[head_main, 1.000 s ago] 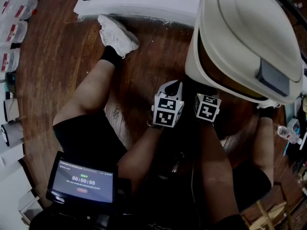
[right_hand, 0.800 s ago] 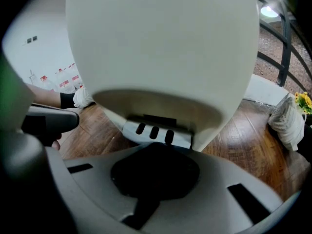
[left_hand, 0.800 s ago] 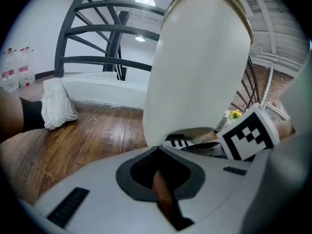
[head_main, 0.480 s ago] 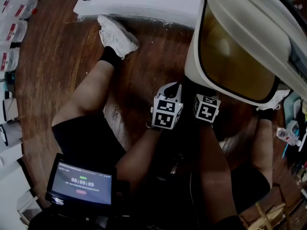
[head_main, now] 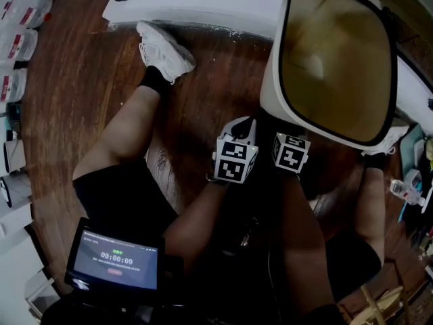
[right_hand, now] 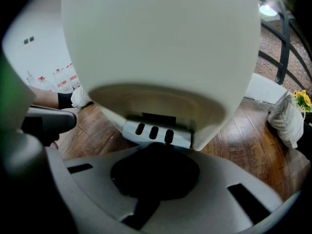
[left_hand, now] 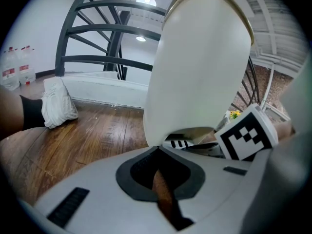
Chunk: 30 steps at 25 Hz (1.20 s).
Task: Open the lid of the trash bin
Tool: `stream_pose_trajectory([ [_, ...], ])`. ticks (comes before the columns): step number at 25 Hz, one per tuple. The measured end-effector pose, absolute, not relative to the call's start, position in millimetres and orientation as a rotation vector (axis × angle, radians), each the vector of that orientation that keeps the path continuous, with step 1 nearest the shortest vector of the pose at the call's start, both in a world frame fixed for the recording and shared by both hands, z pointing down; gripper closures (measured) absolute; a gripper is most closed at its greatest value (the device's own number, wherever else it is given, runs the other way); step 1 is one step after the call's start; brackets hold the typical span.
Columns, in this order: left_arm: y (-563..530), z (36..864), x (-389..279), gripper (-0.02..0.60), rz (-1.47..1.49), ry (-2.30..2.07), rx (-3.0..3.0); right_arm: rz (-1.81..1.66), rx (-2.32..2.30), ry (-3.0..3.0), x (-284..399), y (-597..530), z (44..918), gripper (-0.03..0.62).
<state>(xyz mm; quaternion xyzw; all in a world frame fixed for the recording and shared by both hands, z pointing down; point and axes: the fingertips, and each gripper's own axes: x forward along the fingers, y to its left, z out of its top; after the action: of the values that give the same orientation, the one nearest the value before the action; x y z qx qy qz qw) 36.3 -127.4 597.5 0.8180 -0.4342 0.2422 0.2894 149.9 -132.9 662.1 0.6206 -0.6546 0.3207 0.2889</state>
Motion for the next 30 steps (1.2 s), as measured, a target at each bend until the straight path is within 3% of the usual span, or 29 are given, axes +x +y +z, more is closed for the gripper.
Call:
stream_pose_trajectory([
  [30, -123.7, 599.2, 39.3, 0.583, 0.659, -1.141, 2.186, 0.821, 1.615, -1.735, 148.3, -134.4, 665.0, 0.589],
])
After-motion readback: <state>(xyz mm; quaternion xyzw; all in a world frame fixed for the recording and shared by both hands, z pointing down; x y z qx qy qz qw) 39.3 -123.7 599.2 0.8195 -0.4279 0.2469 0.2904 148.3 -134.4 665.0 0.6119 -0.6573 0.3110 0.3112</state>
